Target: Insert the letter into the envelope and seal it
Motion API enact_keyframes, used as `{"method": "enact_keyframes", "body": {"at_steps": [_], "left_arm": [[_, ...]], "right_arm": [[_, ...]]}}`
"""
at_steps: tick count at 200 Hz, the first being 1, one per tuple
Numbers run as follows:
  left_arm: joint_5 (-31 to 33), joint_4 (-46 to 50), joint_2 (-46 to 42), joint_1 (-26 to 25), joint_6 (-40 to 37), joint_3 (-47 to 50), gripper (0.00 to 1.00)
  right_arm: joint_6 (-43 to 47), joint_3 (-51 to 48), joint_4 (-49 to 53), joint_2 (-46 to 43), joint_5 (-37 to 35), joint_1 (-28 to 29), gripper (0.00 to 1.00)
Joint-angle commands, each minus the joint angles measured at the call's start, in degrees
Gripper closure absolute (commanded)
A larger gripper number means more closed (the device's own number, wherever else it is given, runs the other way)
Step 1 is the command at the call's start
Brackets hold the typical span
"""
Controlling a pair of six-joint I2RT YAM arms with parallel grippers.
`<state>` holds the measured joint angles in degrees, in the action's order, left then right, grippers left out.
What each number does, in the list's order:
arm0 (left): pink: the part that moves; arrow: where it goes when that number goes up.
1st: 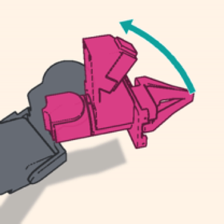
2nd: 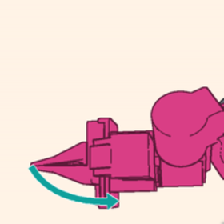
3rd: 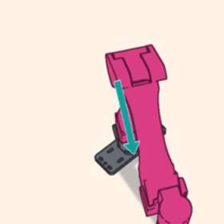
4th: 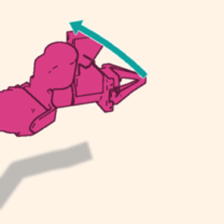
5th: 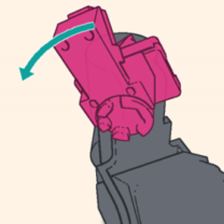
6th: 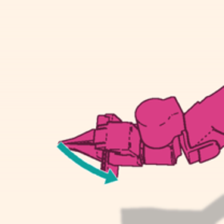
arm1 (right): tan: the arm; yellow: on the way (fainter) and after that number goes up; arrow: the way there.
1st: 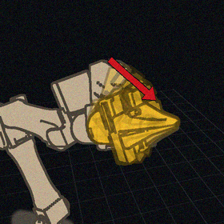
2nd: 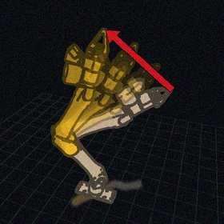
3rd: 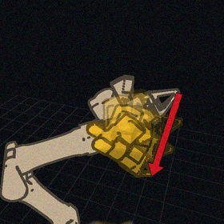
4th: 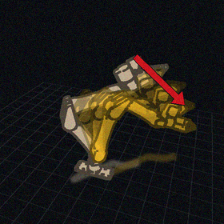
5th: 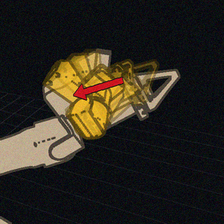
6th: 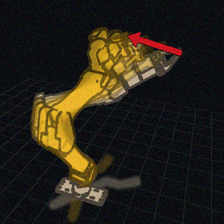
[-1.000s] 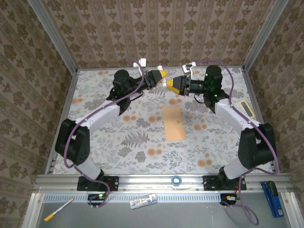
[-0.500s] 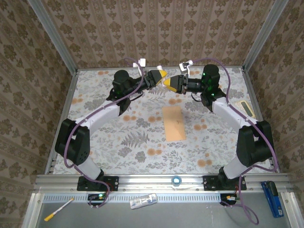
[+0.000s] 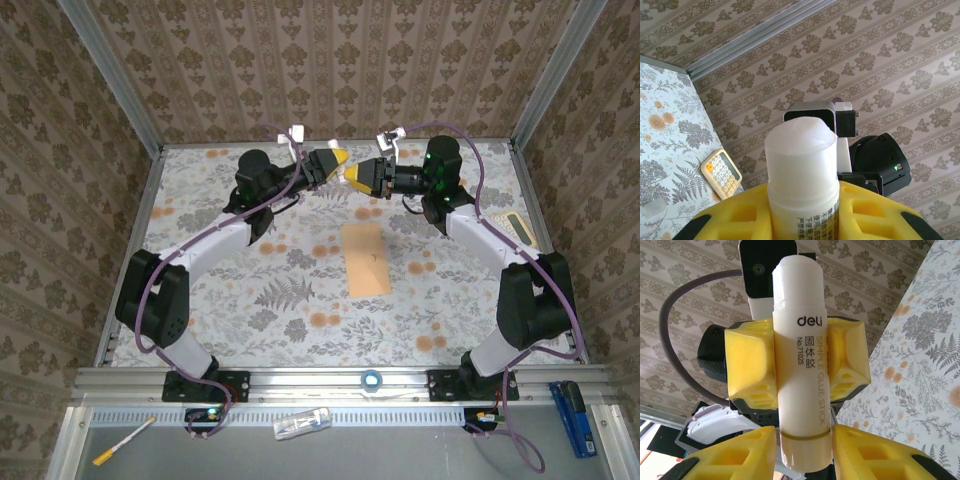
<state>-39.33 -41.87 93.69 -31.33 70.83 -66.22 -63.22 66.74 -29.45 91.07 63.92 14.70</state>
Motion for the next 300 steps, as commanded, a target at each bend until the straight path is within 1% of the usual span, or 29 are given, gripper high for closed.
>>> {"method": "enact_keyframes", "body": {"at_steps": [1, 76, 137, 159, 187, 189, 193, 232, 261, 300], "left_arm": [[1.17, -2.42, -1.36, 0.57, 0.28, 0.67, 1.00], [2.09, -2.12, -1.76, 1.00, 0.23, 1.51, 1.00], [2.09, -1.49, -2.03, 1.10, 0.08, 1.81, 1.00], [2.07, 1.65, -2.62, 0.97, -2.03, 1.14, 1.00], [2.09, 9.56, -4.07, 0.32, -7.04, -1.06, 1.00], [3.43, 10.19, -4.18, 0.27, -7.40, -1.16, 1.00], [3.99, 11.33, -4.30, 0.16, -8.04, -1.54, 1.00], [6.12, 21.93, -5.35, -1.39, -13.50, -4.98, 1.00], [8.45, 29.24, -5.68, -2.48, -16.09, -7.31, 1.00], [12.22, 37.59, -5.50, -3.80, -17.72, -9.92, 1.00]], "right_arm": [[-0.04, 1.66, -0.61, 0.70, 2.68, 0.77, 0.65], [0.07, 1.77, -0.69, 1.15, 2.88, 1.85, 0.66], [0.88, 2.23, 0.98, 1.11, 1.83, 1.82, 0.75], [5.77, 3.81, 7.68, 0.29, 0.76, 2.43, 0.76], [15.57, 7.75, 22.29, -0.65, -2.31, 3.98, 0.78], [16.11, 7.96, 23.16, -0.70, -2.62, 4.03, 0.78], [17.09, 8.36, 24.69, -0.71, -3.22, 4.26, 0.78], [24.27, 11.99, 35.66, -0.32, -9.09, 6.50, 0.80], [30.34, 15.47, 44.54, 0.25, -15.37, 9.07, 0.80], [35.65, 18.37, 52.19, 1.22, -25.66, 13.24, 0.80]]}}
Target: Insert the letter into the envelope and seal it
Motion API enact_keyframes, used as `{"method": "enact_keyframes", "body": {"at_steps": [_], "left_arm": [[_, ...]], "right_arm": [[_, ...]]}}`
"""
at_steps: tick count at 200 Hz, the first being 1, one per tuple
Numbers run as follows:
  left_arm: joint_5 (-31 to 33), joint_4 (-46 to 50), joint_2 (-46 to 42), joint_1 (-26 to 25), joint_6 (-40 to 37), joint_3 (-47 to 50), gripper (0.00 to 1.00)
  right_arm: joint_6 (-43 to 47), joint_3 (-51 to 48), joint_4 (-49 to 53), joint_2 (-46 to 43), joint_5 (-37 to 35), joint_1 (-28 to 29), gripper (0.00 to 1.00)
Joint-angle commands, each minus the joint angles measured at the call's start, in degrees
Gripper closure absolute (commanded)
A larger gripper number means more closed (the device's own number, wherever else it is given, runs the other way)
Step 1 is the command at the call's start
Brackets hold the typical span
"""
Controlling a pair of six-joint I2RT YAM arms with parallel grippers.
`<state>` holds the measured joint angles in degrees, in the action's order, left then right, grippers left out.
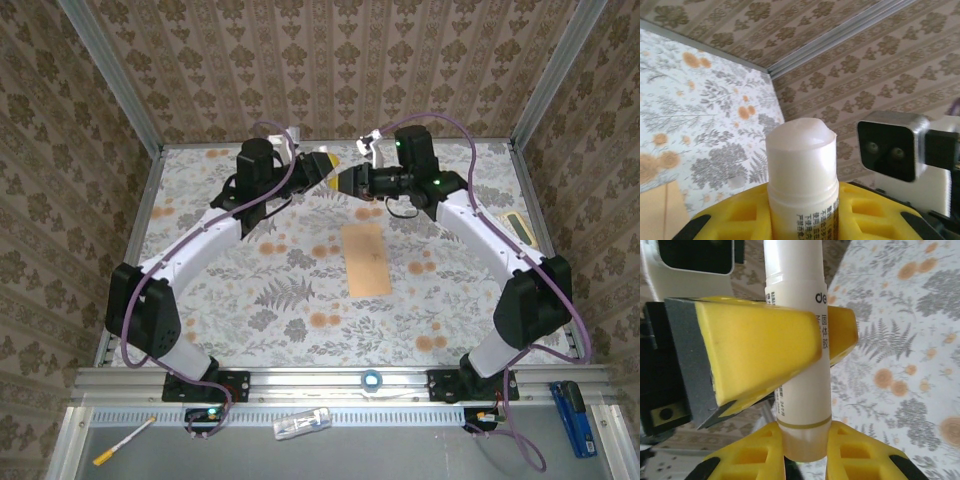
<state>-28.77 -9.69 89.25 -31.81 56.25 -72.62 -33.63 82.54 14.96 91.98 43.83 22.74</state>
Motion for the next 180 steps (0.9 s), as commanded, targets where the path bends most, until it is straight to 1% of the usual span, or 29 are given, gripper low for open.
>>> {"method": "enact_keyframes", "body": {"at_steps": [1, 25, 39, 95, 121, 140, 180], "left_arm": [[1.77, 5.67, -1.04, -3.33, -3.19, -3.55, 1.00], [4.25, 11.13, -0.58, -4.17, -4.46, -5.43, 1.00], [5.25, 12.69, -0.33, -4.48, -4.84, -6.10, 1.00], [5.57, 12.05, 0.79, -4.75, -1.87, -5.78, 1.00], [5.66, 11.80, 0.86, -4.84, -1.32, -5.38, 1.00], [5.84, 11.71, 0.93, -4.92, -1.14, -5.12, 1.00], [5.75, 10.67, 0.66, -4.93, -0.75, -3.97, 1.00]], "right_arm": [[6.18, 2.64, 7.92, 0.35, -5.90, 5.29, 0.80], [8.13, 3.22, 10.49, 0.74, -13.41, 8.12, 0.80], [8.67, 3.08, 10.94, 0.76, -18.29, 9.96, 0.80], [11.34, 2.64, 10.42, 2.13, -38.64, 18.50, 0.78], [13.31, 2.84, 9.80, 2.94, -45.86, 22.01, 0.78], [14.64, 3.06, 9.59, 3.65, -48.66, 23.70, 0.77], [14.99, 2.79, 9.24, 3.99, -49.45, 24.27, 0.76]]}}
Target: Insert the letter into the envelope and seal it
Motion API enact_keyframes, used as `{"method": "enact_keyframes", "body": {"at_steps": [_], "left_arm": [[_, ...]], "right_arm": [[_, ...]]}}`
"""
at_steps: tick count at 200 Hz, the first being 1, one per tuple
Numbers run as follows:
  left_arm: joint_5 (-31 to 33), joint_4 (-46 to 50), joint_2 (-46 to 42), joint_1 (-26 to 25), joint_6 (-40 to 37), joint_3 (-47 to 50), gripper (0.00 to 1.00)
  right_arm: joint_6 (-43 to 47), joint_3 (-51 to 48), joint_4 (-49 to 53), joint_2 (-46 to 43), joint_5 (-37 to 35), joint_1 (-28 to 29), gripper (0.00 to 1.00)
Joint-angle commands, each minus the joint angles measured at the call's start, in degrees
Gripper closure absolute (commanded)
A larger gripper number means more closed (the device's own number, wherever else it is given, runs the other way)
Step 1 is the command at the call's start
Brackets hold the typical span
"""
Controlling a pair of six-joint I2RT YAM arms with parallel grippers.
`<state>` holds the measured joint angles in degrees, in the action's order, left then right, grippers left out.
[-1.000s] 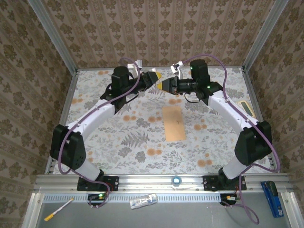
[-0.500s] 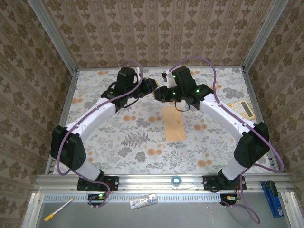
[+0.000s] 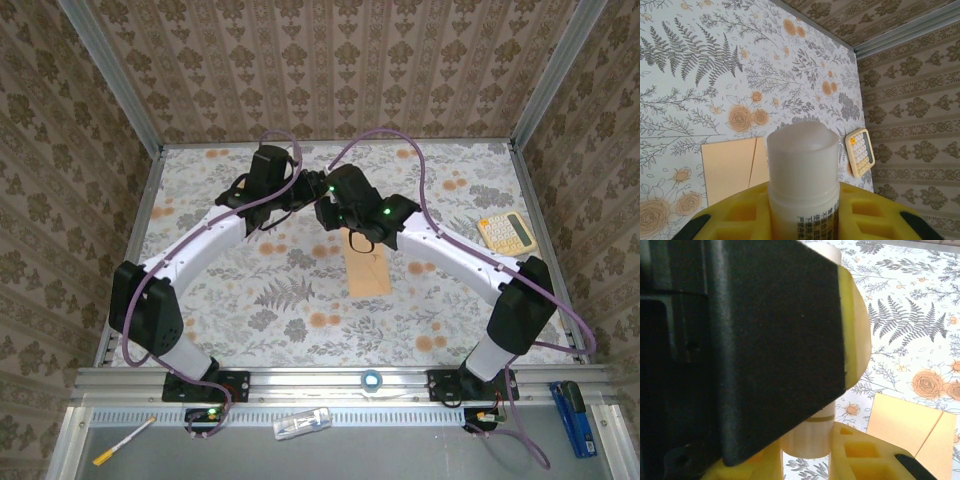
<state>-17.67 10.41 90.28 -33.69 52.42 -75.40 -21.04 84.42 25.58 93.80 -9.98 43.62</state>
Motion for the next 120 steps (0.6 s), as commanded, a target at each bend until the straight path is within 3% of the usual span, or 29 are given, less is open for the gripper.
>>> {"method": "enact_keyframes", "body": {"at_steps": [1, 75, 99, 120], "left_arm": [[-5.36, -9.53, -0.37, -3.05, 3.10, -1.13, 1.00], [-7.16, -10.61, 0.24, -2.35, 3.34, -0.86, 1.00], [-7.34, -11.52, -0.36, -1.83, 3.71, 0.04, 1.00], [-7.88, -13.20, -0.89, -1.14, 4.13, 0.94, 1.00]], "right_arm": [[2.40, 0.92, -1.35, 2.18, 4.36, 3.36, 0.76], [-1.01, -1.88, -2.02, -0.87, 6.39, 1.48, 0.64], [-3.15, -3.92, -3.31, -2.95, 10.23, -0.80, 0.61], [-5.84, -6.37, -6.25, -5.26, 18.70, -4.47, 0.59]]}}
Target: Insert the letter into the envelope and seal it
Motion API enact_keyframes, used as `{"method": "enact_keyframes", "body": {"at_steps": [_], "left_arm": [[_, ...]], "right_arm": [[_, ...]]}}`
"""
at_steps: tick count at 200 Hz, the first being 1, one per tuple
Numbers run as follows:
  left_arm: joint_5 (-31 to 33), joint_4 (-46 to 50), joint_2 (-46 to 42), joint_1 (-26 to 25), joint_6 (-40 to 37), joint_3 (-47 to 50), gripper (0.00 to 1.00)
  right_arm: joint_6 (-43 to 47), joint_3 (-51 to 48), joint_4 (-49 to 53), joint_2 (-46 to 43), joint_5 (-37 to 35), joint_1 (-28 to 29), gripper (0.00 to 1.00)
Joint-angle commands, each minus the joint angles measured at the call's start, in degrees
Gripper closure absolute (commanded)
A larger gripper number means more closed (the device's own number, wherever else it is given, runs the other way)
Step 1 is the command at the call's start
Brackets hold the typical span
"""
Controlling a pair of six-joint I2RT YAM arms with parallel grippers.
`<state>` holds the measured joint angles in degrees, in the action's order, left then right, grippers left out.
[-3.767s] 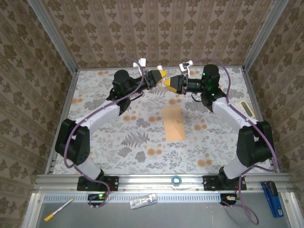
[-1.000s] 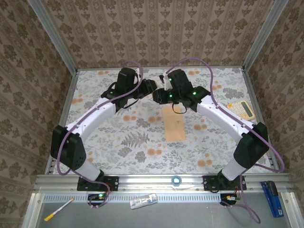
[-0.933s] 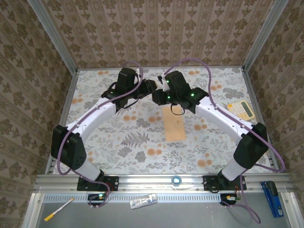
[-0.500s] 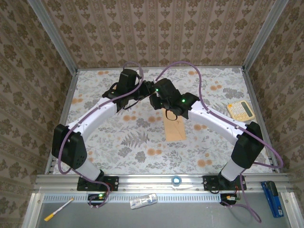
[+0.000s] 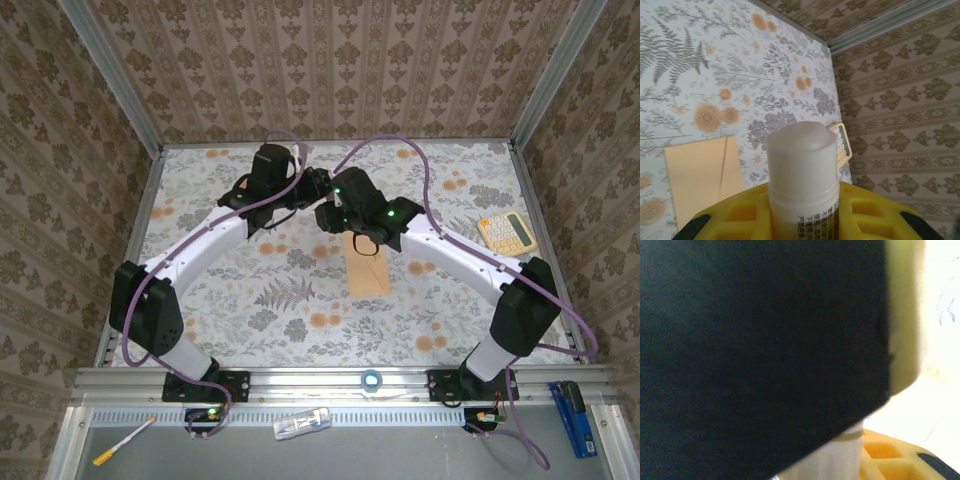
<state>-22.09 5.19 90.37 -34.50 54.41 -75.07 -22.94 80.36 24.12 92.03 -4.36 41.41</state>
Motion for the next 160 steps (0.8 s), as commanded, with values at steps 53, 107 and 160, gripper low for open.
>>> {"method": "enact_keyframes", "body": {"at_steps": [53, 107, 160], "left_arm": [[-8.53, -16.53, -1.64, 2.04, 3.29, 3.38, 1.00], [-14.39, -31.94, -0.74, 3.99, 7.18, 6.90, 1.00], [-20.07, -49.58, 2.55, 4.44, 14.86, 8.11, 1.00]], "right_arm": [[-18.55, -10.68, -25.15, -4.81, 51.26, -16.35, 0.45], [-32.32, -15.77, -45.02, -5.28, 65.72, -23.22, 0.34], [-34.83, -16.70, -49.98, -4.80, 68.96, -24.99, 0.31]]}}
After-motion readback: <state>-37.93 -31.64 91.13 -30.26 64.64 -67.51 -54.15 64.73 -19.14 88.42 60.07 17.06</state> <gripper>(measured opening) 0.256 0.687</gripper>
